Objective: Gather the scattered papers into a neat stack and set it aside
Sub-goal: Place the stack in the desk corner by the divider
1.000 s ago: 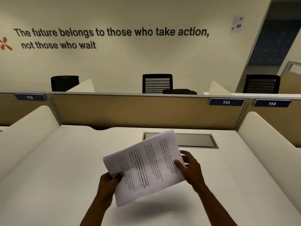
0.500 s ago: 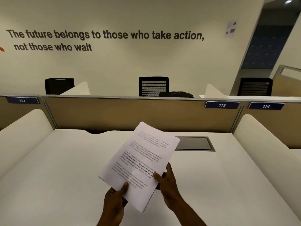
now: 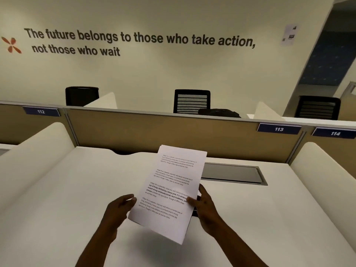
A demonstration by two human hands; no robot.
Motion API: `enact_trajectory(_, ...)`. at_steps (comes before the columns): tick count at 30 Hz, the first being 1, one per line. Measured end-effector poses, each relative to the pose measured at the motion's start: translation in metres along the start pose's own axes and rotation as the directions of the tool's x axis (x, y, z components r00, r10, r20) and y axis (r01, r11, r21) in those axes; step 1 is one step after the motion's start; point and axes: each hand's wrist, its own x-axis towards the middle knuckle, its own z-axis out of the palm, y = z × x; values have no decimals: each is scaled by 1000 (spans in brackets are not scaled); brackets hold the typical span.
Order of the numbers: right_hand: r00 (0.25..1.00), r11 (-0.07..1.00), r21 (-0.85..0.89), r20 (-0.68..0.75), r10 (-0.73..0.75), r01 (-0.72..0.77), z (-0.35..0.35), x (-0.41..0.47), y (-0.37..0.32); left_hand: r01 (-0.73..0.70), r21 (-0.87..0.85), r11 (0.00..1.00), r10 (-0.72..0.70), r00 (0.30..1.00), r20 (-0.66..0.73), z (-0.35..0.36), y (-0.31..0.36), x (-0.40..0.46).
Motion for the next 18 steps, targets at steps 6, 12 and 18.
enact_trajectory(6,996,1000,-21,86,5,-3,30,32,-16,-99,216,971,97,995,22,-15,29,30)
enact_trajectory(12,990,999,-42,138,14,-8,70,71,-27,-110,257,960,141,984,-107,-37,31,60)
enact_trajectory(18,978,992,-80,176,107,-94,120,123,-11,-37,239,970,95,967,-238,-77,19,95)
